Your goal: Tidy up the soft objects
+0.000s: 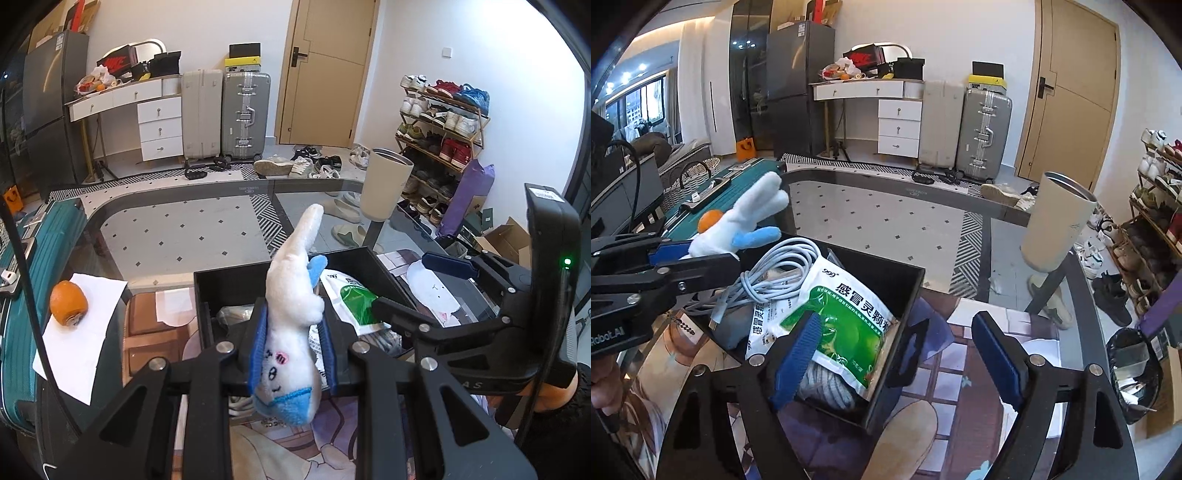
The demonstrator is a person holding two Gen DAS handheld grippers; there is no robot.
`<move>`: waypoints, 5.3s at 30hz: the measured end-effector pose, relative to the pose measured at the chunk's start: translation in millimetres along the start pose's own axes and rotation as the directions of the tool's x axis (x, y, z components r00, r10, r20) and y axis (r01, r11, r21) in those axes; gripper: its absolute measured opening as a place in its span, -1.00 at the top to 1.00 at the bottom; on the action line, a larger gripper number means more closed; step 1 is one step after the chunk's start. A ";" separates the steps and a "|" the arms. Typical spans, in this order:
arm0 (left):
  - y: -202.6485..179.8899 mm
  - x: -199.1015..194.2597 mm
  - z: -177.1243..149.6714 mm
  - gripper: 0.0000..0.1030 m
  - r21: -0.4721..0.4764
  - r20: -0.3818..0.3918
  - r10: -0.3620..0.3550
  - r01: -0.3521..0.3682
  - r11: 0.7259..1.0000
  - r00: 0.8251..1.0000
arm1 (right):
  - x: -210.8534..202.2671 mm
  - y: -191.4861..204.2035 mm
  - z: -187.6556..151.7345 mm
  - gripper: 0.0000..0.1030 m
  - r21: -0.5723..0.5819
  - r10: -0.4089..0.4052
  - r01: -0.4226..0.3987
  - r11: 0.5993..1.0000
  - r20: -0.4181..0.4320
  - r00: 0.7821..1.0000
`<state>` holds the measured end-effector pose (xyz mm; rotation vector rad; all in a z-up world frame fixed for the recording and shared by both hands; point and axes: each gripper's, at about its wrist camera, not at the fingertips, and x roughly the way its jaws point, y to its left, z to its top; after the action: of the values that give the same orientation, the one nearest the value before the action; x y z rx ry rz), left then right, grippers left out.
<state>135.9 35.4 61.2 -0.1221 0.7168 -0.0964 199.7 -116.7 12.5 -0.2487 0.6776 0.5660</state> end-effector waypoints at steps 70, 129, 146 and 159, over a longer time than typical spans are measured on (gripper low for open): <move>11.1 -48.5 -83.9 -1.00 -0.010 0.198 0.155 -0.156 0.988 0.968 | -73.0 21.0 -67.2 -0.99 0.043 0.056 -0.064 0.997 0.176 0.983; 2.5 -47.8 -95.5 -1.00 -0.035 0.235 0.176 -0.173 0.984 0.956 | -76.5 24.8 -77.5 -0.99 0.018 0.077 -0.085 0.996 0.275 0.959; 2.3 -47.2 -95.8 -1.00 -0.030 0.237 0.179 -0.177 0.984 0.955 | -76.7 24.6 -77.7 -0.99 0.018 0.077 -0.085 0.996 0.274 0.959; 1.7 -47.0 -95.8 -1.00 -0.028 0.237 0.180 -0.179 0.984 0.955 | -76.8 24.7 -77.8 -0.99 0.018 0.076 -0.085 0.996 0.275 0.958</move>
<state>37.5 35.7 19.8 -0.0721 0.4850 0.0937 96.3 -158.6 2.7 -0.1119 0.4278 0.6540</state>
